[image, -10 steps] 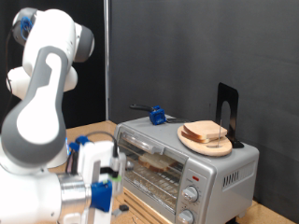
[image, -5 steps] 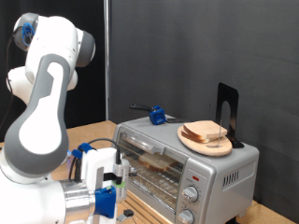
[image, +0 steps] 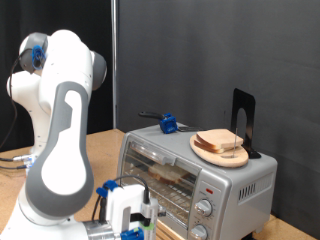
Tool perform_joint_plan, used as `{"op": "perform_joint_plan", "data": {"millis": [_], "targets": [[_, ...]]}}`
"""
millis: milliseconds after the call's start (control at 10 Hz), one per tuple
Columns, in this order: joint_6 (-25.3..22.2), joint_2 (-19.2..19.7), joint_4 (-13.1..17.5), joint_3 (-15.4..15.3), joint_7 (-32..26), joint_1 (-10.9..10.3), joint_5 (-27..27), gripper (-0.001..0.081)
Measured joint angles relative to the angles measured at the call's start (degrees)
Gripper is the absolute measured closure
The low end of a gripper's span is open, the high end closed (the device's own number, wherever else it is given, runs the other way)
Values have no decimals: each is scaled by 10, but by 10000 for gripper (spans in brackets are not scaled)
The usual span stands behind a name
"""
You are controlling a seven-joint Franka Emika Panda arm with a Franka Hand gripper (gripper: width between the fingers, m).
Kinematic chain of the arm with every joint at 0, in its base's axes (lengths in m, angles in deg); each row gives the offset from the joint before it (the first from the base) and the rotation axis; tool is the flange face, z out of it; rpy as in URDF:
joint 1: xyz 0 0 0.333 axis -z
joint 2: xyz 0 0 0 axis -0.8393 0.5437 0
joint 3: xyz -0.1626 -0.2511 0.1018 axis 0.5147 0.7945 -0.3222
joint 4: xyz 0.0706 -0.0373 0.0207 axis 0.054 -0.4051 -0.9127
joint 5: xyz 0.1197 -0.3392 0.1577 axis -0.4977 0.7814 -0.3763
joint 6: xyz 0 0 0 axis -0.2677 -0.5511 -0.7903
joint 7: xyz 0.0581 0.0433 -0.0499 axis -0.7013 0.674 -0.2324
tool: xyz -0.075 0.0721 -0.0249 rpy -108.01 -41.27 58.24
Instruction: Make a piece of toast with the oven
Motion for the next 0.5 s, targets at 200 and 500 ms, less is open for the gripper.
{"op": "perform_joint_plan", "data": {"millis": [200,500], "targets": [[1,19,18,-5,1,0,-1,-3],[16,31,23,-20,2,-4,-4,-3]]}}
